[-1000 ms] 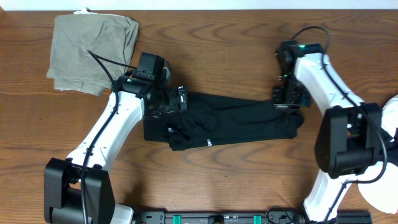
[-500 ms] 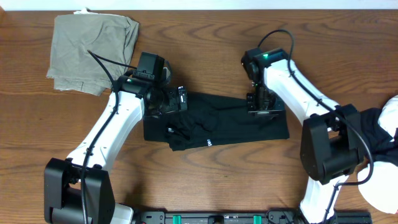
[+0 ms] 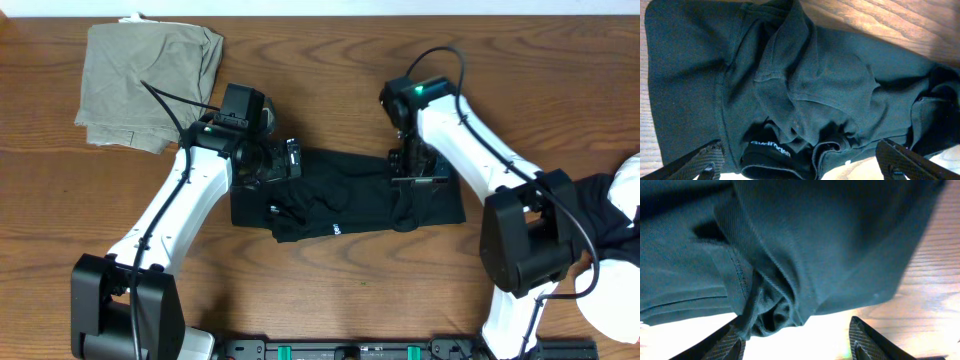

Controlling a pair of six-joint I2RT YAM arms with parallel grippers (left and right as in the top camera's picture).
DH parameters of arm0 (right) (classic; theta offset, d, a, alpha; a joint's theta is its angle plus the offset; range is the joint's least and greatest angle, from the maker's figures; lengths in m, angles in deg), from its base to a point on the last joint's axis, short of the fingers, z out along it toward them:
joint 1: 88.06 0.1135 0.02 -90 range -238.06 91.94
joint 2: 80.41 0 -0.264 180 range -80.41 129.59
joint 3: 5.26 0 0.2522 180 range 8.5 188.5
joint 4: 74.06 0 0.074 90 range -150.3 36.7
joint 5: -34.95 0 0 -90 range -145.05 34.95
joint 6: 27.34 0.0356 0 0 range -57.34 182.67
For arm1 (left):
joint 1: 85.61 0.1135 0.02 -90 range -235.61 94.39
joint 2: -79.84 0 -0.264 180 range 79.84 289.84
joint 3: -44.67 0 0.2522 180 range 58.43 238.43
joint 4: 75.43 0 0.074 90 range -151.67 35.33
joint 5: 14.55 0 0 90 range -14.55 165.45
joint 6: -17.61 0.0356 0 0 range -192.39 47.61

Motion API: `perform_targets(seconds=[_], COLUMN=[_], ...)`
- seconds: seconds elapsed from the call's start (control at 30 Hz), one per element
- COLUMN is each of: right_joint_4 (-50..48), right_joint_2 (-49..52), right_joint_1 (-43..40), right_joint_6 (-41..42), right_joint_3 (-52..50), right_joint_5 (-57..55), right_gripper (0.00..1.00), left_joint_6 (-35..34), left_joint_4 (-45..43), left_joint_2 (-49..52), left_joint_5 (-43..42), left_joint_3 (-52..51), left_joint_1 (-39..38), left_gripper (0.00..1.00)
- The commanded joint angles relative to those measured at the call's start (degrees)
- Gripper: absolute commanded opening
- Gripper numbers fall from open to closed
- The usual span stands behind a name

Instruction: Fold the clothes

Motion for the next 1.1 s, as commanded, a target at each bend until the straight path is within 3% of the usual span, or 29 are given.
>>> perform_targets(seconds=[0.0, 0.23, 0.37, 0.67, 0.93, 1.0, 1.07], right_joint_4=[1.09, 0.98, 0.9, -7.93, -12.76, -13.33, -13.38], right_joint_2=[-1.4, -2.01, -1.99, -1.95, -1.95, -1.95, -1.95], right_joint_1=[-2.49, -5.29, -5.2, -4.68, -1.46, -0.22, 0.83], right_joint_6=[0.39, -7.89, -9.68, -10.75, -11.98, -11.41, -8.61], right_joint_3=[4.55, 8.63, 6.01, -6.82, -11.13, -11.13, -11.13], right_joint_5=[-0.09, 11.06, 11.5, 11.39, 7.65, 5.64, 2.27], right_gripper=[0.64, 0.68, 0.68, 0.48, 0.45, 0.4, 0.28], left_joint_6=[0.52, 0.52, 0.5, 0.48, 0.26, 0.28, 0.28], left_joint_4=[0.13, 0.13, 0.2, 0.2, 0.15, 0.15, 0.17], left_joint_2=[-0.5, -0.5, -0.5, -0.5, -0.5, -0.5, -0.5], left_joint_5=[0.52, 0.52, 0.52, 0.52, 0.52, 0.52, 0.52], left_joint_3=[-0.42, -0.42, -0.42, -0.42, -0.42, -0.42, -0.42], left_joint_1=[0.04, 0.04, 0.02, 0.02, 0.02, 0.02, 0.02], left_gripper=[0.98, 0.98, 0.98, 0.98, 0.98, 0.98, 0.98])
